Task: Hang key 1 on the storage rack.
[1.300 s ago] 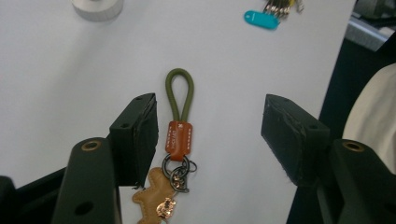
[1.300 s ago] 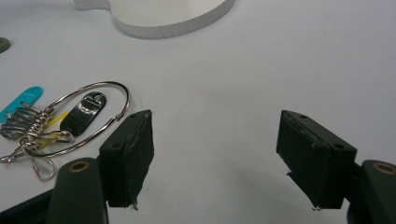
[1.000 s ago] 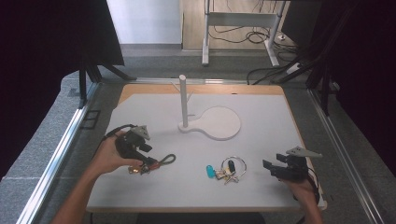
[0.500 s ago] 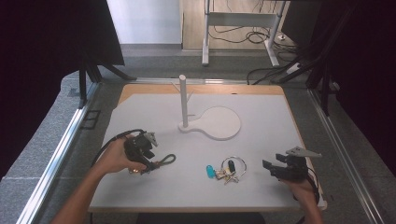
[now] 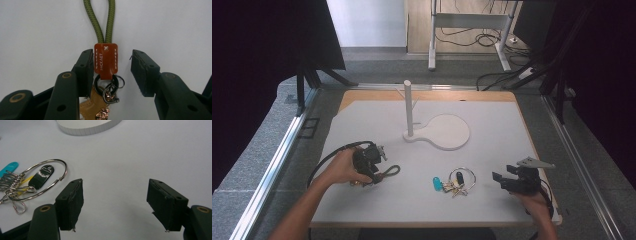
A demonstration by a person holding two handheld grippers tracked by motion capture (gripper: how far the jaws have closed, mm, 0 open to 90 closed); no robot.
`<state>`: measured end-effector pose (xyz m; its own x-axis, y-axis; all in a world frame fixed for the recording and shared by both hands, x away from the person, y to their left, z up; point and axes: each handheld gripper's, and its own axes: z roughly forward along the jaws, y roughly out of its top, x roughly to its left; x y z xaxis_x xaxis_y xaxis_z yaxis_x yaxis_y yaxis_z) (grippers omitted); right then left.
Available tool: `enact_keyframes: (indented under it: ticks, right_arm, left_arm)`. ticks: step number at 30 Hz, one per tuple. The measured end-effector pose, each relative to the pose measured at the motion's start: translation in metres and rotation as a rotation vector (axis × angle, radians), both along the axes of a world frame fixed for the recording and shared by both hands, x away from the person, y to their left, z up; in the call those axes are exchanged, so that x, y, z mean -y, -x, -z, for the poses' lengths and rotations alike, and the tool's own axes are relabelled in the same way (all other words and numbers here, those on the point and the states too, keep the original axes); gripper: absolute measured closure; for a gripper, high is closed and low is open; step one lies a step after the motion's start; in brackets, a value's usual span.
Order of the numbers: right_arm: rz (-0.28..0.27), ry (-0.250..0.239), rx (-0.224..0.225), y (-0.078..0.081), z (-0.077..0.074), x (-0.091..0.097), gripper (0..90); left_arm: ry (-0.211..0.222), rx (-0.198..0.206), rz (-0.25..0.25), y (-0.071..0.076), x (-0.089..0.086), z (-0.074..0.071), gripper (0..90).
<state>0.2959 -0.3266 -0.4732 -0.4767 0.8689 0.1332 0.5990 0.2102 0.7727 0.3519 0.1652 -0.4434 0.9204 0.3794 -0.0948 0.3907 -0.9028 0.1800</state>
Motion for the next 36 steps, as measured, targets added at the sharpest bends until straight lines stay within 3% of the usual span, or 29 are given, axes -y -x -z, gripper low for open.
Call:
enact_keyframes:
  ticks: [18, 25, 33, 35, 36]
  right_arm:
    - [-0.009, 0.009, 0.004, 0.0, -0.001, -0.002, 29.5]
    - [-0.005, 0.014, -0.003, 0.0, 0.001, -0.002, 29.6]
    - [-0.005, 0.022, -0.002, 0.0, 0.001, -0.003, 29.6]
    - [0.002, 0.019, -0.004, 0.0, 0.002, -0.002, 29.6]
    - [0.004, 0.02, -0.005, 0.0, 0.002, -0.001, 29.6]
  left_arm:
    - [-0.081, 0.018, 0.005, -0.002, 0.009, 0.013, 59.0]
    - [-0.062, 0.029, 0.004, 0.0, 0.008, 0.013, 65.9]
    - [-0.031, 0.039, -0.016, 0.0, 0.001, 0.012, 66.7]
    - [-0.012, 0.04, -0.027, -0.001, -0.002, 0.009, 66.7]
    - [0.019, 0.044, -0.041, -0.002, -0.005, 0.003, 66.8]
